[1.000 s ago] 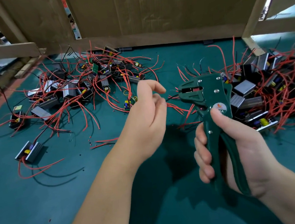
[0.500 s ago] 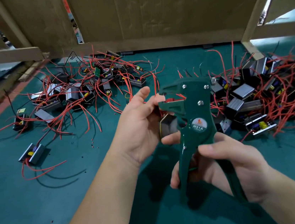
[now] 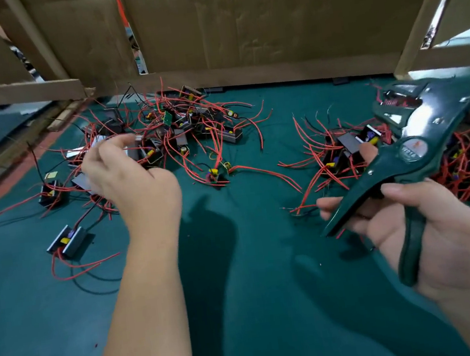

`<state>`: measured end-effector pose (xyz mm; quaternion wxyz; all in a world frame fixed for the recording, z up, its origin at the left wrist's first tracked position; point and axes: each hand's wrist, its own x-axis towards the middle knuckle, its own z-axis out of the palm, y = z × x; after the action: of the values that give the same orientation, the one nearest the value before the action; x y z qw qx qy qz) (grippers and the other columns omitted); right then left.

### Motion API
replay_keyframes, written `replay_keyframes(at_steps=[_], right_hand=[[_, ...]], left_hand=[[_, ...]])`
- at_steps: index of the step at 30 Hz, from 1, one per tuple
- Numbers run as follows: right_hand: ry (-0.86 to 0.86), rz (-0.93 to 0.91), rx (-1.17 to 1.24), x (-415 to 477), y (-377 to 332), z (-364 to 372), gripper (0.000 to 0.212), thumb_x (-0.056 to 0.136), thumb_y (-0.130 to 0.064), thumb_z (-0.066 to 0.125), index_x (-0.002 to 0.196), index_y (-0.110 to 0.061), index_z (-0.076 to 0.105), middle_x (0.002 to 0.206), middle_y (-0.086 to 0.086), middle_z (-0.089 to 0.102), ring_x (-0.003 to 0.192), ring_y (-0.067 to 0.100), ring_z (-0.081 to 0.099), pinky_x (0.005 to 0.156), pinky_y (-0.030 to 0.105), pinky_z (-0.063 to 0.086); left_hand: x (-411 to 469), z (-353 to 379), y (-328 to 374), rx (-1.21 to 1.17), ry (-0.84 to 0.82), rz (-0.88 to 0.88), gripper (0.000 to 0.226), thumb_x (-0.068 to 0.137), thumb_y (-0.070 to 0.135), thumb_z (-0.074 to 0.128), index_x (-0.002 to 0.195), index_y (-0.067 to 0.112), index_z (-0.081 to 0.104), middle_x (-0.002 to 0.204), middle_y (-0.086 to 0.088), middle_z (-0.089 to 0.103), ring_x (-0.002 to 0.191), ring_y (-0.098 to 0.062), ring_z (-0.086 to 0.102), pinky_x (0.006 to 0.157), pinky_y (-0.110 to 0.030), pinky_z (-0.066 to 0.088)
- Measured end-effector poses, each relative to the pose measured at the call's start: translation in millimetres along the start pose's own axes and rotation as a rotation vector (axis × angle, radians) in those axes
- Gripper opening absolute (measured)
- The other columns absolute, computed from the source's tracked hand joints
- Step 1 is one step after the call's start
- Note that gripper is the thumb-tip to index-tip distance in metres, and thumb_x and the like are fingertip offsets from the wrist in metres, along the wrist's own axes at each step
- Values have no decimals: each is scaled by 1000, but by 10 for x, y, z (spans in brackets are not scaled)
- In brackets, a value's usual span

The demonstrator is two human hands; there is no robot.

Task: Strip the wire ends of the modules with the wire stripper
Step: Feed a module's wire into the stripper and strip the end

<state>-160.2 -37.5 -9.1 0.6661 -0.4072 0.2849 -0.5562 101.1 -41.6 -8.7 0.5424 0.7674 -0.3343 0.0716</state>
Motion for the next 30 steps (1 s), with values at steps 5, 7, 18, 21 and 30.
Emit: replay_keyframes(at_steps=[5,7,18,21,30], right_hand=[[-42,98,48,-26,1,37,55,62,-15,66,113,-4,50,96,13,65,80,48,65,77,58,53],[-78,177,76,-27,-16,41,80,51,-25,76,126,-7,54,112,23,65,78,42,66,75,50,56],[-454,526,604,-42,-189,33,66,90,-20,47,149,-7,20,134,41,38,98,48,52,96,57,37],[-543,549,501,-98,-173,40,54,93,-28,40,138,1,34,123,32,51,101,41,52,91,49,36],[-611,491,595,-80,-88,97,63,92,-16,46,149,-3,20,147,30,19,100,43,41,95,56,32]], left_hand=[[94,64,-194,511,-422,-325,35,86,22,50,121,26,57,138,-15,40,130,-35,30,106,-43,22],[75,112,-220,563,-484,-264,34,88,26,48,120,29,59,129,-10,51,123,-33,38,101,-43,25],[-121,121,99,-389,-330,87,29,98,24,38,110,17,63,84,11,58,69,1,51,68,-19,40],[-260,81,254,-585,-492,219,37,92,30,44,128,21,52,97,5,51,79,-10,45,74,-25,39],[-560,99,395,-282,-692,716,47,89,38,43,129,17,56,111,4,57,109,-15,49,99,-36,31]])
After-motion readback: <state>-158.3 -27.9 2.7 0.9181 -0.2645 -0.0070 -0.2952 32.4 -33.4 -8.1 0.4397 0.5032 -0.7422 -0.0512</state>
